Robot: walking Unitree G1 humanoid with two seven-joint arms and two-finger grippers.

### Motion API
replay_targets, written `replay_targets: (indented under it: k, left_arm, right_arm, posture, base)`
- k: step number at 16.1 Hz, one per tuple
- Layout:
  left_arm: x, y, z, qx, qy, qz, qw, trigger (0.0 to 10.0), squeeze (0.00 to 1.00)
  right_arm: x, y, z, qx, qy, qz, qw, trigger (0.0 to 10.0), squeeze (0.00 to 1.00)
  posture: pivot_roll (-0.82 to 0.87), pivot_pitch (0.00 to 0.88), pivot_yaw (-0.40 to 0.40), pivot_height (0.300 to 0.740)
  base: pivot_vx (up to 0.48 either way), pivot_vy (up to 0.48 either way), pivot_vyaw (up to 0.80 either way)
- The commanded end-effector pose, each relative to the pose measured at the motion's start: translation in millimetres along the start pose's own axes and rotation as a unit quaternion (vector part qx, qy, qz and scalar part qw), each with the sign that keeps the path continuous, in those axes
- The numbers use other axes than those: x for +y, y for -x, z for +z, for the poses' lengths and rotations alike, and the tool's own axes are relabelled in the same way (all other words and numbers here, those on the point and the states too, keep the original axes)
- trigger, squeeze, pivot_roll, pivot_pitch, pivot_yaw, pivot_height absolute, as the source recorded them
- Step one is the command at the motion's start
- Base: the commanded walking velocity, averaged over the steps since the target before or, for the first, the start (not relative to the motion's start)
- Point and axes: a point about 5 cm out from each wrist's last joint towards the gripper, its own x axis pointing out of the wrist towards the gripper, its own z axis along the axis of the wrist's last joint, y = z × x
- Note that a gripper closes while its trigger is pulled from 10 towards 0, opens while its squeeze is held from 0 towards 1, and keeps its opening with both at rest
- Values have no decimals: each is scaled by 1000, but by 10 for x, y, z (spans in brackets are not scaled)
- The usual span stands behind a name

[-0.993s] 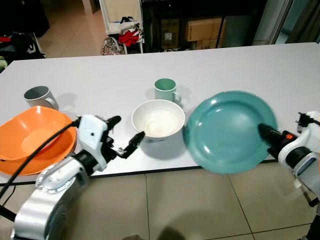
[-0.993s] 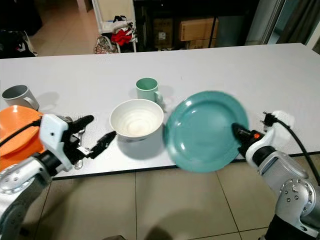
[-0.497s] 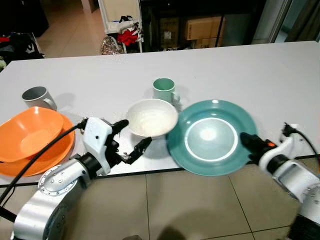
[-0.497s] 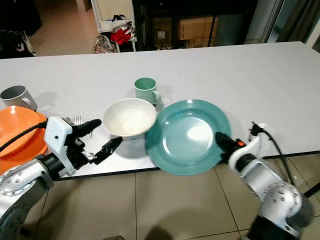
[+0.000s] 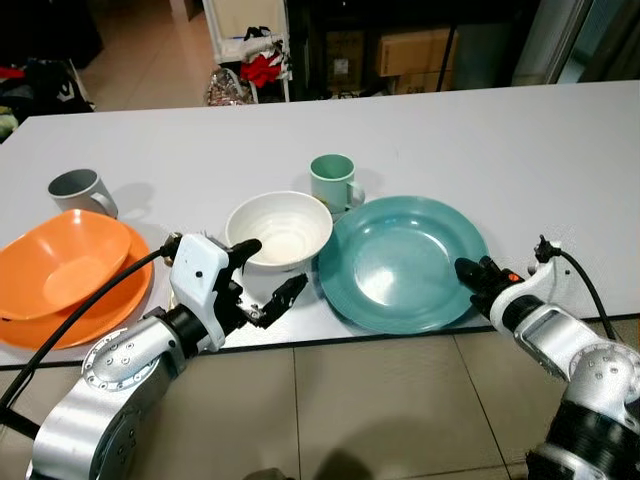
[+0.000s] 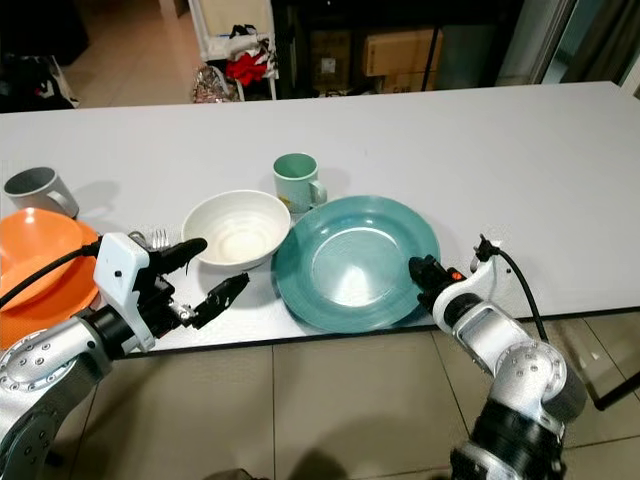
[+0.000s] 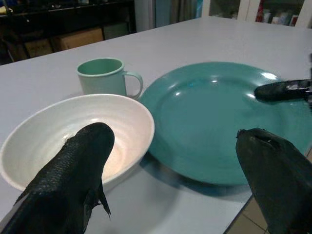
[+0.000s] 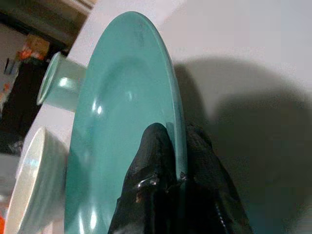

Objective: Setting the table

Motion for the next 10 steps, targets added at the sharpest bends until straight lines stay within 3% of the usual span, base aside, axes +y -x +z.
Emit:
replay_targets:
  k: [1,6,10]
  left_arm:
    - [-3,-20,8,2,-4,-1,1000,10000,0]
    - [-47,-58,0,5,-2,-16,1000,10000,0]
    - [-73,-57,-16,10,-1,-22,1000,10000,0]
  right_arm:
    - [-9,-14,80,-12,-21,-3,1000,10000,0]
    - [-69,-174,103,7,-68,-13,998,10000,0]
    - [-82,-291,145,3,-76,-30,997,10000,0]
  posture:
    - [48,0,66,740]
    - [45,0,70,740]
    - [49,0,68,740]
  base:
    - [0,0,0]
    - [0,0,0]
    - [0,0,0]
